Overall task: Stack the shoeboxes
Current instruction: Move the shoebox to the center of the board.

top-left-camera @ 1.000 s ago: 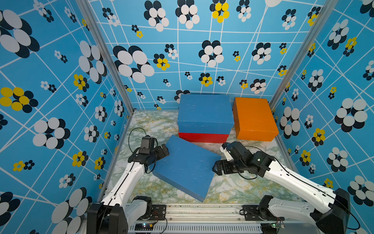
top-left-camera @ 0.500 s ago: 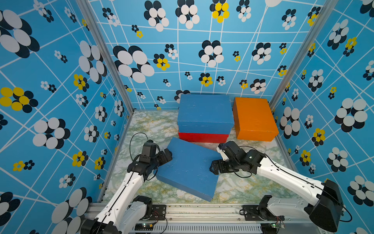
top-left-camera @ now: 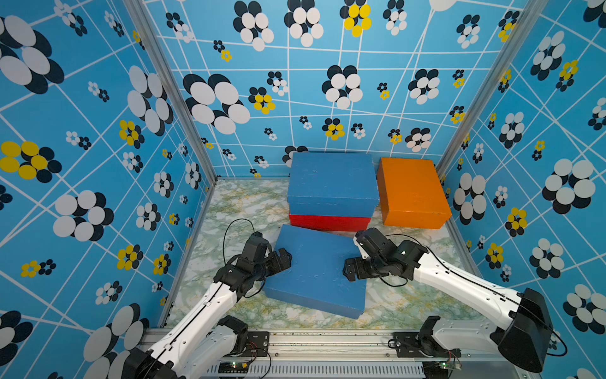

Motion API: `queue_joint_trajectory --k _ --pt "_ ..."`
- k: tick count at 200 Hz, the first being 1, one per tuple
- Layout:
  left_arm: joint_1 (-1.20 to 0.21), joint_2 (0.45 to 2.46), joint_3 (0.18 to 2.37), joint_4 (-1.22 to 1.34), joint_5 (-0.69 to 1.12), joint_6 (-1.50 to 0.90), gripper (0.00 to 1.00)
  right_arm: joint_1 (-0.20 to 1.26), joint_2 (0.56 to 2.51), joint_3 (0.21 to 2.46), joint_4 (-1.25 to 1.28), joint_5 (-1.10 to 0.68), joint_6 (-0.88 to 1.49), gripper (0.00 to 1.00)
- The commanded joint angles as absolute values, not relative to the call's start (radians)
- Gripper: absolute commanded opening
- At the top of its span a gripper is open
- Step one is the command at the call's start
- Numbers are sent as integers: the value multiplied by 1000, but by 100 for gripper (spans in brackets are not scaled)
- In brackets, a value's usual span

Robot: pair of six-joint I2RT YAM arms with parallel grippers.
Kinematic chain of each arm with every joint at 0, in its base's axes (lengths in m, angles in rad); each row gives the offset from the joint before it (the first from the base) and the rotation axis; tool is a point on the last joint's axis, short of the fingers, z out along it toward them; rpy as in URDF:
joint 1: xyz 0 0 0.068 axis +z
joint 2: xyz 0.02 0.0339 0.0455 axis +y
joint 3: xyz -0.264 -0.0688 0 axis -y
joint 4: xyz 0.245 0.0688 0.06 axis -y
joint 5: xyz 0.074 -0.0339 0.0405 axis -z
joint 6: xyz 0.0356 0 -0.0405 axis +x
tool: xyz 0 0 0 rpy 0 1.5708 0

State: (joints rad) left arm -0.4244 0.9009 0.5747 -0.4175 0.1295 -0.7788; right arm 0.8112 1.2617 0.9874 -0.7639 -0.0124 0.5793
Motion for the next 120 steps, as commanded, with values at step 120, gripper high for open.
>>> queue_joint_trajectory --k 120 --pt "-618 918 565 -309 70 -897 100 714 1264 1072 -853 43 476 99"
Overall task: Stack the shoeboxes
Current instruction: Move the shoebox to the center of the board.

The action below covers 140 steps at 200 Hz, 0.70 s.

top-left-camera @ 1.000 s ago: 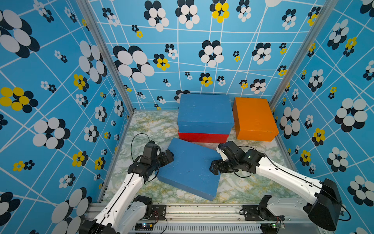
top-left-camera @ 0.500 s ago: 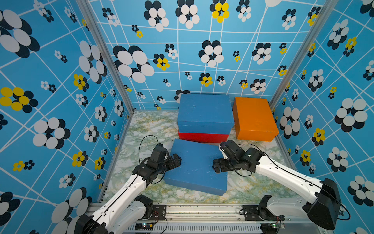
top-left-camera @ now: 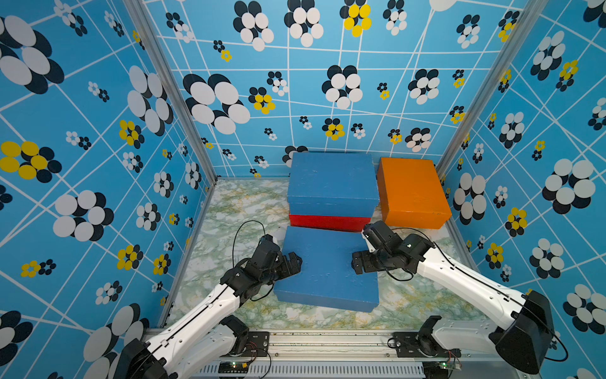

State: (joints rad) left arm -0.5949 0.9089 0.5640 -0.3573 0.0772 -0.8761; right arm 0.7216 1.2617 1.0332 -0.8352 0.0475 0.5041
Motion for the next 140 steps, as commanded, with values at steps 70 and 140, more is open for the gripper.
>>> queue_joint_trajectory --k 70,140 --pt "-656 943 589 -294 64 -902 99 670 1273 1104 -883 33 429 99" --pt "-531 845 634 -403 115 -841 100 538 1153 1107 -969 54 408 99"
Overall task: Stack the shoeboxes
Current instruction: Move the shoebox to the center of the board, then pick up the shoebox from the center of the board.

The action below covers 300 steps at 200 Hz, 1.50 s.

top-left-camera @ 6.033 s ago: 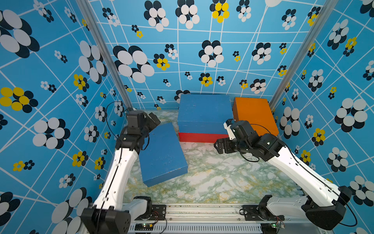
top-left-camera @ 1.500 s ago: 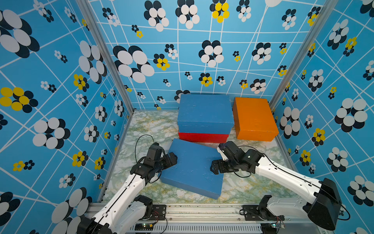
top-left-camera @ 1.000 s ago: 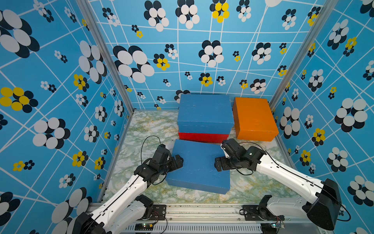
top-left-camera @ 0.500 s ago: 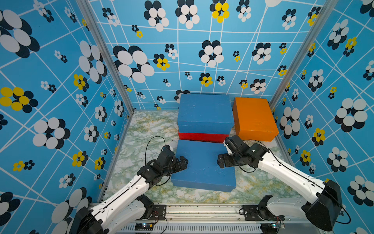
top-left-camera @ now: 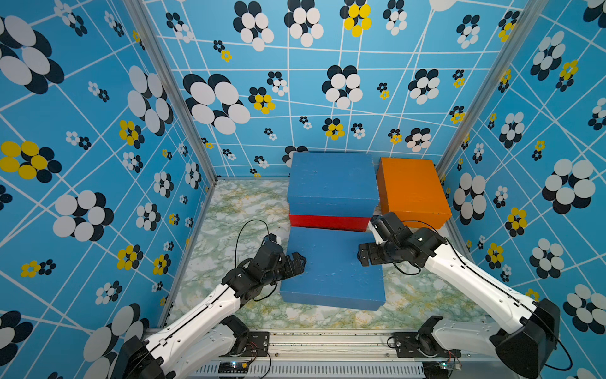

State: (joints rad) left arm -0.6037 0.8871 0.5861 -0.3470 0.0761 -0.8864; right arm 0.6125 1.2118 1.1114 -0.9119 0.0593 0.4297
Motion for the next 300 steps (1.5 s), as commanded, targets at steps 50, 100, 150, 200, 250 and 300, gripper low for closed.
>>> queue_joint_trajectory --k 50,100,150,200,250,300 --pt "-441 875 655 -378 220 -778 99 474 1067 999 -928 -66 417 99" --pt "-401 943 632 -270 319 -761 99 459 1025 894 -855 -181 448 99" --pt "-370 999 604 -176 371 -757 99 459 1050 910 -834 -226 457 99" --pt "-367 1033 610 -160 393 -752 99 459 1057 858 -785 -258 467 99" --pt "-368 1043 601 -157 393 -745 100 458 1058 852 -772 -258 462 99" --pt "-368 1055 578 -141 394 -750 99 459 1059 832 -761 -264 457 99"
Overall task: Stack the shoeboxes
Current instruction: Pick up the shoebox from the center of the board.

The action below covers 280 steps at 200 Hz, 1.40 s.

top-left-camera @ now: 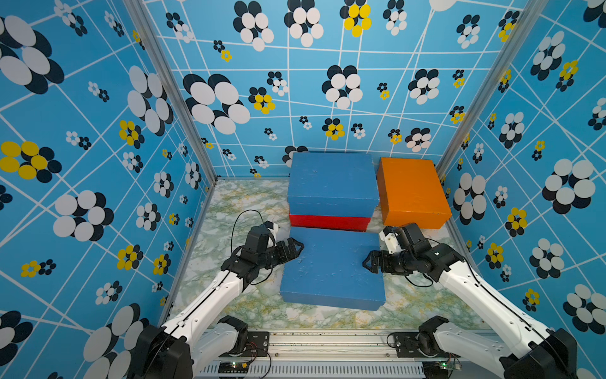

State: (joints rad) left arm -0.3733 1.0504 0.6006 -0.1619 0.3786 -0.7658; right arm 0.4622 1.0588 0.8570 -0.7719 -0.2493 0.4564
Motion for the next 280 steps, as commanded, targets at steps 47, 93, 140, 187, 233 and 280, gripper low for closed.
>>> queue_joint_trajectory --k 47,93,140,187,233,280 --pt "-376 1052 558 -123 403 -765 99 459 1080 808 -725 -290 462 99" --pt "-391 1088 534 -69 414 -777 99 459 1107 796 -691 -331 467 99" --pt "-414 1115 528 -25 427 -791 100 459 1139 790 -674 -344 470 99" --pt "-440 1162 516 36 458 -814 100 459 1178 788 -651 -348 474 99" --pt "-445 1139 519 56 488 -819 99 458 1164 823 -661 -362 469 99" --pt "-443 1047 486 139 522 -826 99 460 1126 872 -694 -365 467 99"
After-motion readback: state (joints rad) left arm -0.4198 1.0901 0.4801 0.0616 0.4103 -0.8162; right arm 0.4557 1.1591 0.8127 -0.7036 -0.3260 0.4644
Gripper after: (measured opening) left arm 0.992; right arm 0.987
